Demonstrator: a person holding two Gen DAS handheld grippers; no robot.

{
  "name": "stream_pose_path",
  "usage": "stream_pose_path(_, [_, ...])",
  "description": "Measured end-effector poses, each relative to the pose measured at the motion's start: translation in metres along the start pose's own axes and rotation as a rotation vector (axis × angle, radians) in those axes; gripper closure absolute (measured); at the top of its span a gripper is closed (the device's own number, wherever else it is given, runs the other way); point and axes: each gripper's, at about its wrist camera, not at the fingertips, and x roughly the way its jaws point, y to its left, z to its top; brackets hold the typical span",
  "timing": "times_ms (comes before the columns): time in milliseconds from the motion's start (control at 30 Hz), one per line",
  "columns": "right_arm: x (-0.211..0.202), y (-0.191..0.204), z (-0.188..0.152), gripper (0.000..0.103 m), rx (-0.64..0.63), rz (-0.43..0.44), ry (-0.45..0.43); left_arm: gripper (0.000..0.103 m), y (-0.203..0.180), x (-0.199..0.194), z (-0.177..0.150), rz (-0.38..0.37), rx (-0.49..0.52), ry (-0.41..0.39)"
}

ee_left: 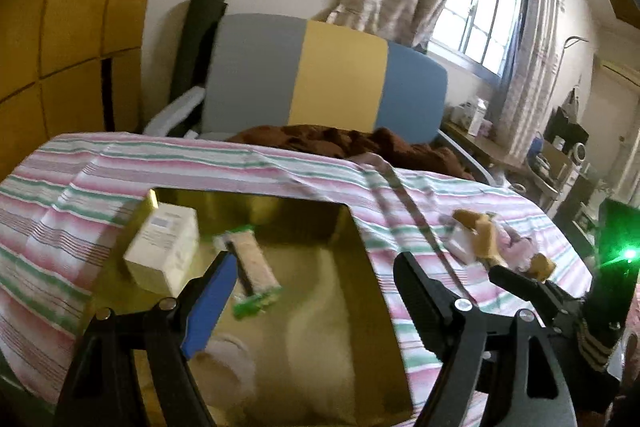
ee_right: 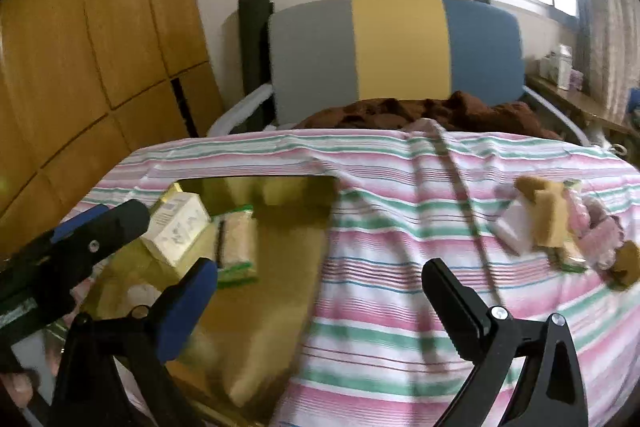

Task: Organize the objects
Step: 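Withdraw both tools from the tray back toward the item pile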

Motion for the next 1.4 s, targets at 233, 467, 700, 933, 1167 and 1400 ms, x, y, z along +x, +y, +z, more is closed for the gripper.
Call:
stream_pose_path(233, [-0.006,-0.044,-0.025,0.0,0.061,0.023,0.027,0.021,-0.036,0.003,-0.017,-0.067,0.024,0.04])
stream_pose_path(467, [-0.017,-0.087,-0.053,0.0,0.085,-0.028,0.021,0.021,-0.086,0.012,-0.036,-0.143,0.1,0.102])
stream_pose_path(700, [-0.017,-0.148,-0.081,0.022,0.189,-0.141,0.06,0.021,-0.129,0.027,-0.057,-0.203,0.171,0.169])
stream_pose_path(933, [-0.02,-0.217,-0.101,0.037,0.364,-0.184,0.05,0.021,-0.155,0.05,-0.073,-0.237,0.187,0.249])
stream_pose_path(1167, [-0.014,-0.279,-0.068,0.037,0.421,-0.238,-0.04,0.021,-0.165,0.065,-0.088,-0.236,0.188,0.308])
stream_pose_path(1400, [0.014,-0.336,-0.032,0.037,0.55,-0.268,-0.073,0.021,-0.17,0.067,-0.096,-0.23,0.205,0.339])
